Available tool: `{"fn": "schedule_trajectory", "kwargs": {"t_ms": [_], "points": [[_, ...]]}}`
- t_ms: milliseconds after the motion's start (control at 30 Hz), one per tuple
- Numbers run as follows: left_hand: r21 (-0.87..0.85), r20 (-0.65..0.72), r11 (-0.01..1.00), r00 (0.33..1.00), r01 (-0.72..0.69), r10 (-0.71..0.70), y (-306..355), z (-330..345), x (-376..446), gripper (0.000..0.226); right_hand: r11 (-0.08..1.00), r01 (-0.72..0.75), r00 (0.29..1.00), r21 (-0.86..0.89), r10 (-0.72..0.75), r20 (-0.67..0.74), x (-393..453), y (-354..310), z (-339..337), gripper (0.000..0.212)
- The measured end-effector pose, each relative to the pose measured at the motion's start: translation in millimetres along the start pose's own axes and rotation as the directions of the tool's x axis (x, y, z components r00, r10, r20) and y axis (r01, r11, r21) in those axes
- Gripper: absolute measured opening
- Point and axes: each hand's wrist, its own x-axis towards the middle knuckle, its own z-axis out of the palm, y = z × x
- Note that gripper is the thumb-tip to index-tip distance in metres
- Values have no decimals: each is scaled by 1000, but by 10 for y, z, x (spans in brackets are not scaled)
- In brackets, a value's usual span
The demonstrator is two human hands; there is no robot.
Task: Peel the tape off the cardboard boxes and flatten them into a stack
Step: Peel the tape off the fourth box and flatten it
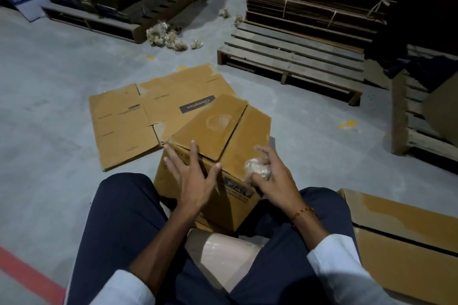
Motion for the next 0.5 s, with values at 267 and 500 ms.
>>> {"fn": "schedule_trajectory", "kwargs": {"t_ms": [267, 500], "points": [[-165, -13, 963, 976, 211, -216, -171, -248, 176, 81, 741, -184, 975, 646, 221, 23, -7, -185, -43, 36], [-139, -58, 971, 977, 197, -206, -175, -263, 158, 77, 520, -199, 959, 831, 280, 55, -31, -171, -78, 29]]}}
